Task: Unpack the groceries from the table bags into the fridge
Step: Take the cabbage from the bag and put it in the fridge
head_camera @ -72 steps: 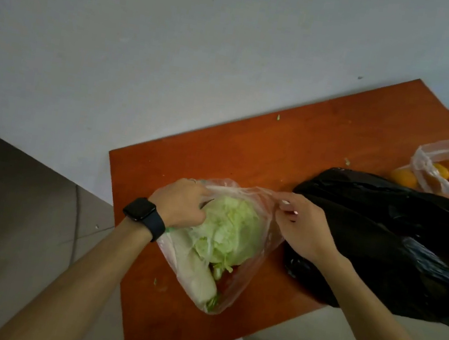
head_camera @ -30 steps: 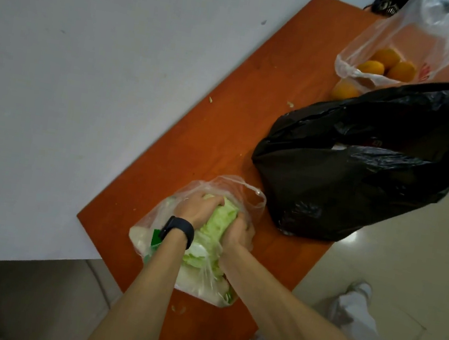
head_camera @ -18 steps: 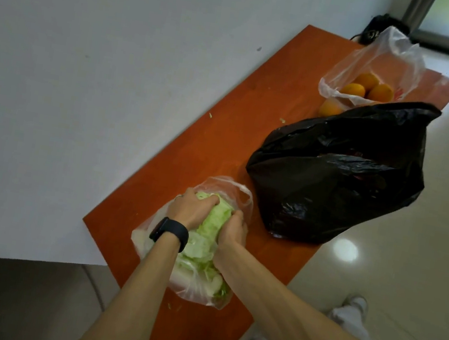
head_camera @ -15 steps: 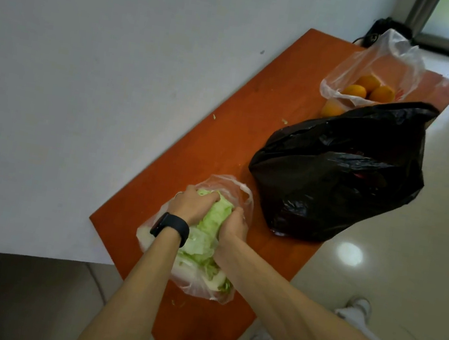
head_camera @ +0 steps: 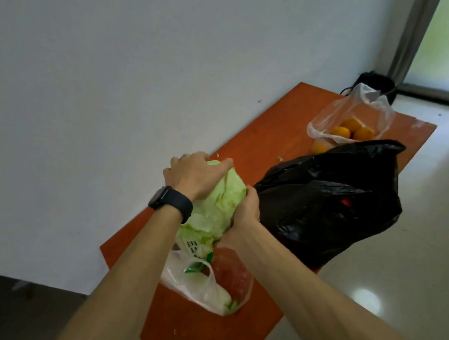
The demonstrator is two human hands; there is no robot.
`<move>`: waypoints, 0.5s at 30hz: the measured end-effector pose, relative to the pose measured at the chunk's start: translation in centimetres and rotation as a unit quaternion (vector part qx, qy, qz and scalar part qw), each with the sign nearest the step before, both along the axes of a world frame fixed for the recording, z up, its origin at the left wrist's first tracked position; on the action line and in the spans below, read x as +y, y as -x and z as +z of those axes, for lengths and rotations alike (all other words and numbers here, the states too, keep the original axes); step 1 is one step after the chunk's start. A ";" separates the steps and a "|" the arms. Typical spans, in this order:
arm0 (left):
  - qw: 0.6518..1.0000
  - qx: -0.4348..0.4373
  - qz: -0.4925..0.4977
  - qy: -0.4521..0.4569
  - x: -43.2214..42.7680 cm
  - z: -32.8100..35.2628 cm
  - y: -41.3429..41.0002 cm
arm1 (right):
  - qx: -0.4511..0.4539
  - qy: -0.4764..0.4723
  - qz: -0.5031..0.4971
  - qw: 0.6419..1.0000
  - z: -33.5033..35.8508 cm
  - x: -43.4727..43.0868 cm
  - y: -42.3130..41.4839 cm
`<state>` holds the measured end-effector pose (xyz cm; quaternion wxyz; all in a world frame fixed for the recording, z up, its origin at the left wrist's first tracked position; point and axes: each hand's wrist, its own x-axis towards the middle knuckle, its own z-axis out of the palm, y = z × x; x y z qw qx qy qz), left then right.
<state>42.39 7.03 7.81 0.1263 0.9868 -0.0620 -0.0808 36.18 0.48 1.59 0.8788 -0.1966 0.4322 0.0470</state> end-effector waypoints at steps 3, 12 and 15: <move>0.989 -0.057 -0.066 0.117 -2.6 5.0 -0.3 | -0.076 -0.012 -0.002 0.997 4.0 -4.4 0.9; 0.873 -0.076 -0.244 0.416 -17.0 12.0 2.9 | -0.166 0.118 -0.068 0.977 13.2 -21.6 5.4; 0.814 -0.064 -0.204 0.540 -23.4 11.6 5.9 | -0.151 0.283 -0.110 0.941 13.5 -29.1 7.6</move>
